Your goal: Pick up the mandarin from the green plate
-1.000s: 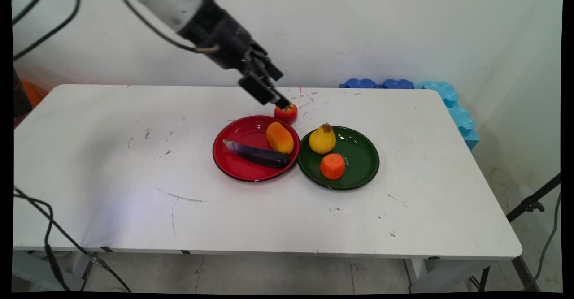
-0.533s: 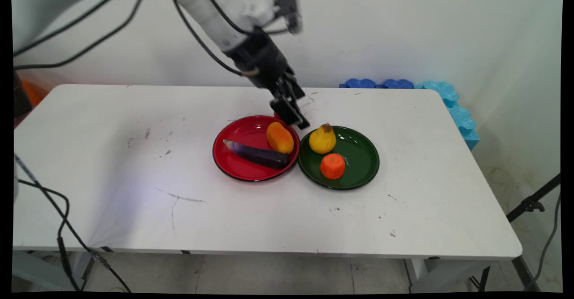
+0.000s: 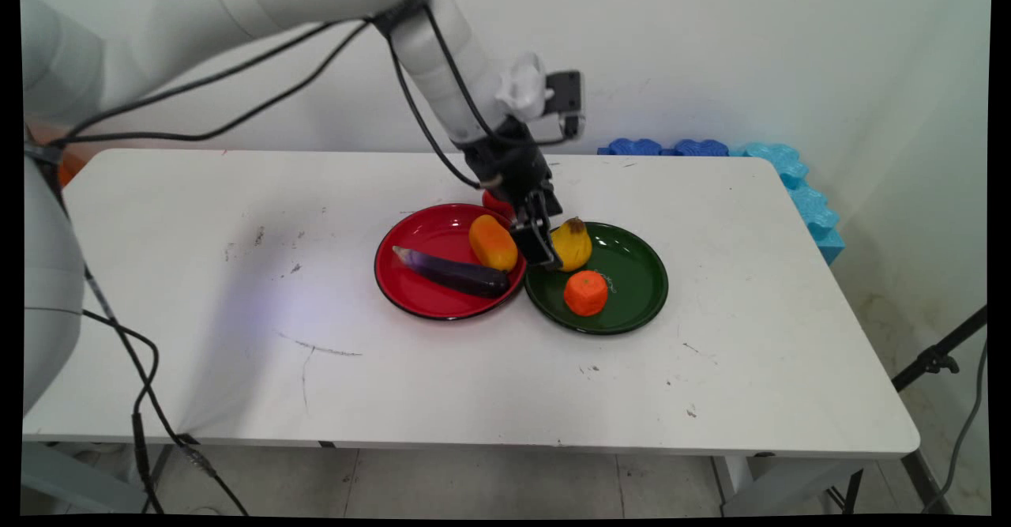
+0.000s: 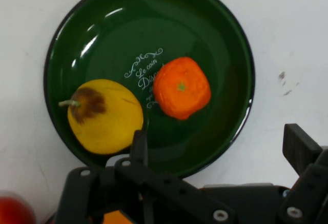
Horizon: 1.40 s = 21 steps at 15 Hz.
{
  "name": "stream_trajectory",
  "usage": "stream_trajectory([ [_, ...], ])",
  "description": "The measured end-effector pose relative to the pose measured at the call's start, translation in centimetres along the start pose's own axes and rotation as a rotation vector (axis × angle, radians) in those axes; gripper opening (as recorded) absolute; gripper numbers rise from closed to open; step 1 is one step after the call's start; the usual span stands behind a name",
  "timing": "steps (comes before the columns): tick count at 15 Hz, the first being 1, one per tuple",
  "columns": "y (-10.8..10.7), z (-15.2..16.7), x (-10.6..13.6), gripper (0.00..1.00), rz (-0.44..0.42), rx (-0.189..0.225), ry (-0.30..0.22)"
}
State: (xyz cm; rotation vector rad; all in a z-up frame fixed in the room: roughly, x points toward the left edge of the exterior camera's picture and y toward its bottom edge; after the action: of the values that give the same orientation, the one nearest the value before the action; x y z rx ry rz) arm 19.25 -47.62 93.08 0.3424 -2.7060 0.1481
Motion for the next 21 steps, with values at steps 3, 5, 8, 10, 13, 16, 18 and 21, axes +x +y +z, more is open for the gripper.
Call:
stream_trajectory([
  [3, -0.5, 2.8, 0.3, 1.0, 0.031, -0.004, -0.029],
  [5, -0.7, 4.5, 0.3, 1.0, 0.041, -0.006, -0.045],
  [8, -0.7, 7.0, 0.6, 1.0, 0.056, -0.013, -0.048],
  [10, -0.6, 8.4, 0.9, 1.0, 0.067, -0.016, -0.041],
  [13, -0.5, 9.9, 1.3, 1.0, 0.077, -0.018, -0.035],
  [16, -0.3, 11.2, 1.3, 1.0, 0.085, -0.018, -0.034],
  [18, -0.3, 12.0, 1.4, 1.0, 0.089, -0.013, -0.03],
  [21, -0.3, 12.9, 1.5, 1.0, 0.095, -0.005, -0.024],
])
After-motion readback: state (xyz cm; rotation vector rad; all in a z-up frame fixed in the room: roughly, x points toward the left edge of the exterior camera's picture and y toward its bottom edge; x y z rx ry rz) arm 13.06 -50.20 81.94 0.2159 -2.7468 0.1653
